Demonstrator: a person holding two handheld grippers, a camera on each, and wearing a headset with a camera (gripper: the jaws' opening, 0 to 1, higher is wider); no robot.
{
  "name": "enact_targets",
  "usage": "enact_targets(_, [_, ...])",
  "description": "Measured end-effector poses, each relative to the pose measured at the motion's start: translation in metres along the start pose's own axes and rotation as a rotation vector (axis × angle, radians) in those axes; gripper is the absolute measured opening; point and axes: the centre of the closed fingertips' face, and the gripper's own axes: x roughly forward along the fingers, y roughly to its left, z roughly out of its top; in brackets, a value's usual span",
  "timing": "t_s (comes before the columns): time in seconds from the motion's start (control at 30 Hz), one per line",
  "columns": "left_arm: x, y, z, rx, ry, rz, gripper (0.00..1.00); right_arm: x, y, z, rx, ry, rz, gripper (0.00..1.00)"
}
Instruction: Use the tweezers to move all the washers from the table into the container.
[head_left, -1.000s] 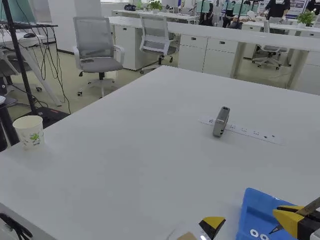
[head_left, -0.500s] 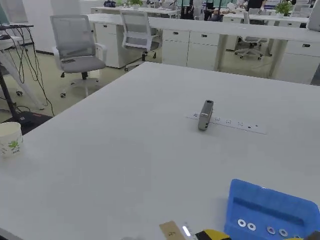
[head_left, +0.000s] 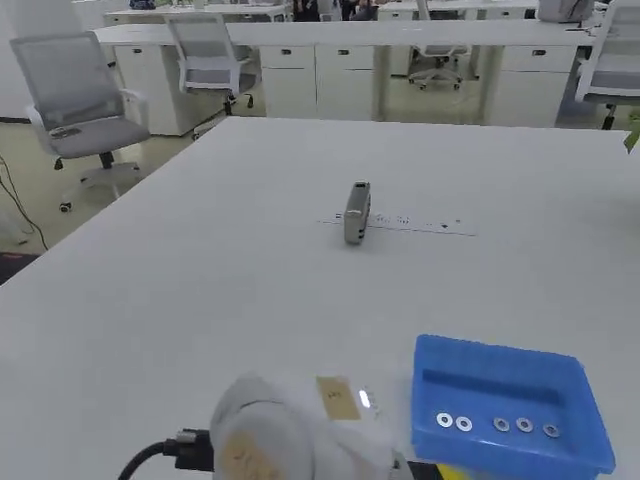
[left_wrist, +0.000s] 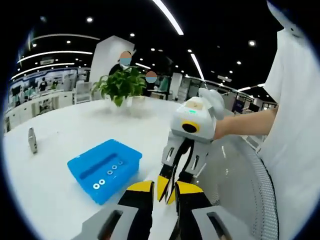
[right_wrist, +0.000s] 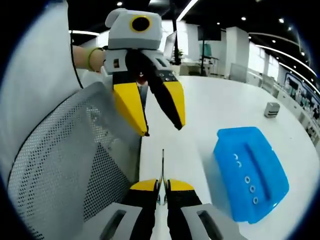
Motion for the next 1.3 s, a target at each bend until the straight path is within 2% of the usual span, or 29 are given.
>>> enact_targets(0.07, [0.005,-0.003,0.004,0.027,0.012,-0.025,0.13,-0.001,0.000,-0.001,-0.006,0.004,-0.005,0.03])
enact_targets(0.13, [0.010,-0.007,0.007,0.026,0.026,-0.058,0.11,-0.002,-0.001,-0.001,-0.009,0.004,-0.015,0.03])
enact_targets(0.17, [0.012,-0.007,0.009,0.030,0.025,-0.059,0.09,-0.003,-0.002,-0.003,-0.007,0.007,-0.019,0.03])
enact_targets(0.23, [0.016,-0.011,0.012,0.063,0.040,-0.095,0.04,-0.004,-0.004,-0.005,-0.007,0.006,-0.028,0.03])
enact_targets(0.27, [0.018,-0.010,0.013,0.066,0.048,-0.094,0.03,-0.005,-0.005,-0.006,-0.002,0.007,-0.031,0.03])
enact_targets(0.4, [0.025,-0.013,0.018,0.092,0.069,-0.115,0.07,-0.005,-0.004,-0.008,-0.017,0.020,-0.037,0.03])
enact_targets(0.53, [0.029,-0.017,0.006,0.158,0.164,-0.154,0.06,-0.005,-0.005,-0.007,-0.016,0.020,-0.042,0.03])
enact_targets(0.6, [0.030,-0.015,0.004,0.202,0.179,-0.149,0.00,-0.004,-0.007,-0.008,-0.023,0.025,-0.047,0.03])
enact_targets(0.7, [0.028,-0.015,0.004,0.208,0.183,-0.153,0.00,-0.005,-0.008,-0.007,-0.030,0.034,-0.053,0.03])
enact_targets(0.87, [0.020,-0.006,-0.002,0.237,0.211,-0.128,0.00,-0.009,-0.016,-0.007,-0.018,0.028,-0.093,0.04])
enact_targets(1.07, [0.016,0.010,-0.019,0.227,0.256,-0.094,0.00,-0.007,-0.026,-0.011,-0.006,0.029,-0.127,0.05])
enact_targets(1.3, [0.019,0.022,-0.046,0.193,0.332,-0.067,0.00,0.004,-0.031,-0.021,-0.001,0.068,-0.141,0.06])
